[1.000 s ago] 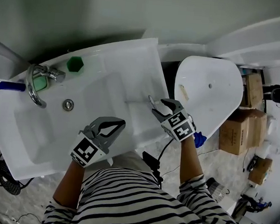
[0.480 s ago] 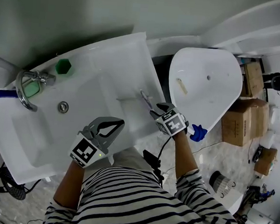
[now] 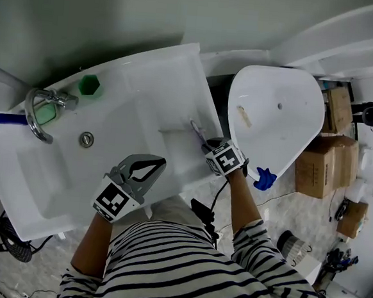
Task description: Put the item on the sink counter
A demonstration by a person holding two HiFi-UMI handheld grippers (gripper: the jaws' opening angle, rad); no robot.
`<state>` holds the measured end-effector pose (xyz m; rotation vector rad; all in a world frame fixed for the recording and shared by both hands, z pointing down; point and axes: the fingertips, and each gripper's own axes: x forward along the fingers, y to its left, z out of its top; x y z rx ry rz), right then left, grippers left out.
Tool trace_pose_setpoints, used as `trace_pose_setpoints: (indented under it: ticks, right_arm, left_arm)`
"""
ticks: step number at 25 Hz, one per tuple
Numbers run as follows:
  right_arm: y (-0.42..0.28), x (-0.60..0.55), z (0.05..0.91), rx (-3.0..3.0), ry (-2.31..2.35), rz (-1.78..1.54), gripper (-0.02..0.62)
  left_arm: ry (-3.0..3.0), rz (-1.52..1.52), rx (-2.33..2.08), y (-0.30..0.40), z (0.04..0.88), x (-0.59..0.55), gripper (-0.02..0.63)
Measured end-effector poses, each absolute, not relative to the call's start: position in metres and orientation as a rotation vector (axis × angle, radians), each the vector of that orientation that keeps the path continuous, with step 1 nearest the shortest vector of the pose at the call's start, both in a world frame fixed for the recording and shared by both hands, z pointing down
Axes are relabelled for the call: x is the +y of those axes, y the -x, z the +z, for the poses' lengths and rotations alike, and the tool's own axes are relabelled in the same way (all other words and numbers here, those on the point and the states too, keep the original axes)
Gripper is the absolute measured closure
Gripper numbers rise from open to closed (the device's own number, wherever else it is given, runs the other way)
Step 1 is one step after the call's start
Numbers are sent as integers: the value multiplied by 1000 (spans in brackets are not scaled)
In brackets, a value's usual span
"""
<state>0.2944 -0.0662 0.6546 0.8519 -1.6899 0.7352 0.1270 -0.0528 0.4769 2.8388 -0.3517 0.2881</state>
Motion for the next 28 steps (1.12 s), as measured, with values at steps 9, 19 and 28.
trace_pose_setpoints:
  ticks: [9, 19, 28]
  right_arm:
    - [-292, -64, 654, -1660, -854, 724, 563]
    - [-283, -83, 612, -1646, -844, 560, 566]
    - [-243, -109, 555, -1674, -788, 390, 566]
  left_arm:
    - [-2835, 272, -382, -115, 473, -55, 600]
    - [-2841, 248, -415, -96, 465, -58, 600]
    - [-2853, 215, -473, -68, 454, -60, 600]
